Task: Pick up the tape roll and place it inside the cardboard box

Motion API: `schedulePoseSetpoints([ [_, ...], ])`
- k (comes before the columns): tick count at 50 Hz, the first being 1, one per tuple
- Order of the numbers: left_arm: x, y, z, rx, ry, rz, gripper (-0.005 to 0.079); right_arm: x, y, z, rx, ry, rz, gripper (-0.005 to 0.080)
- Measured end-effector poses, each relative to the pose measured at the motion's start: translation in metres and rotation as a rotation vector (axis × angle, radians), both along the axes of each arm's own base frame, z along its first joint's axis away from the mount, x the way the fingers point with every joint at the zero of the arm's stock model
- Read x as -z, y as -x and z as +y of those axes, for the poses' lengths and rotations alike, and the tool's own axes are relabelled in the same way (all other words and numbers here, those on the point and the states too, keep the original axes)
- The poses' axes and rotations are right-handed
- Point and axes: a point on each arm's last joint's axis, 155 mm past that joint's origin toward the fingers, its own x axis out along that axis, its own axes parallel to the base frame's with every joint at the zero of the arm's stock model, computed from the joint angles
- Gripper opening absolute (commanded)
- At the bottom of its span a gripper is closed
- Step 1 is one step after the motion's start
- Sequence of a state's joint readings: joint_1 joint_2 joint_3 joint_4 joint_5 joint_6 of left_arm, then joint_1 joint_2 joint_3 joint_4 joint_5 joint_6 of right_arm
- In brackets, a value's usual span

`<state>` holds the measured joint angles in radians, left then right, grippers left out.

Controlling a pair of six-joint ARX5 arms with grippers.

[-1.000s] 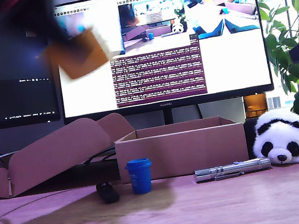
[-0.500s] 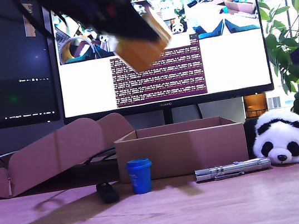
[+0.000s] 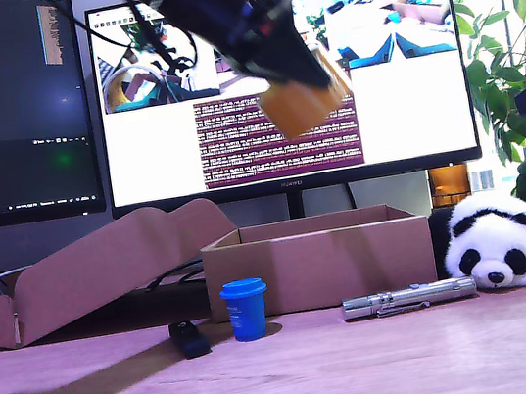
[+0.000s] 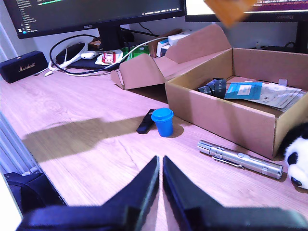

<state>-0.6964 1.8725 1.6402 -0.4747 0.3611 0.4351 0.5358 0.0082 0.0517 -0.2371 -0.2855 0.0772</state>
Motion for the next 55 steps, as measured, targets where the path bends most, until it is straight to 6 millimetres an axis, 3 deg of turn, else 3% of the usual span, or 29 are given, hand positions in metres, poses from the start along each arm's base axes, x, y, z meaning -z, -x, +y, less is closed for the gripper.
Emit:
schedulePoseSetpoints([
  [17,0.043,-0.026,-0.006,-0.023,-0.131,0.123,-0.0020,0.000,0.000,0.000,0.001,0.000,0.000,-0.0013],
  [36,0.121,-0.032,-0.001,-0.019,-0.252,0.212,-0.0020,0.000,0.000,0.000,0.001,0.000,0.000,-0.0013],
  [55,0.126,-0.030,0.001,-0.001,-0.266,0.216,-0.0007,0.001,0.000,0.000,0.001,0.001,0.002,-0.0012],
])
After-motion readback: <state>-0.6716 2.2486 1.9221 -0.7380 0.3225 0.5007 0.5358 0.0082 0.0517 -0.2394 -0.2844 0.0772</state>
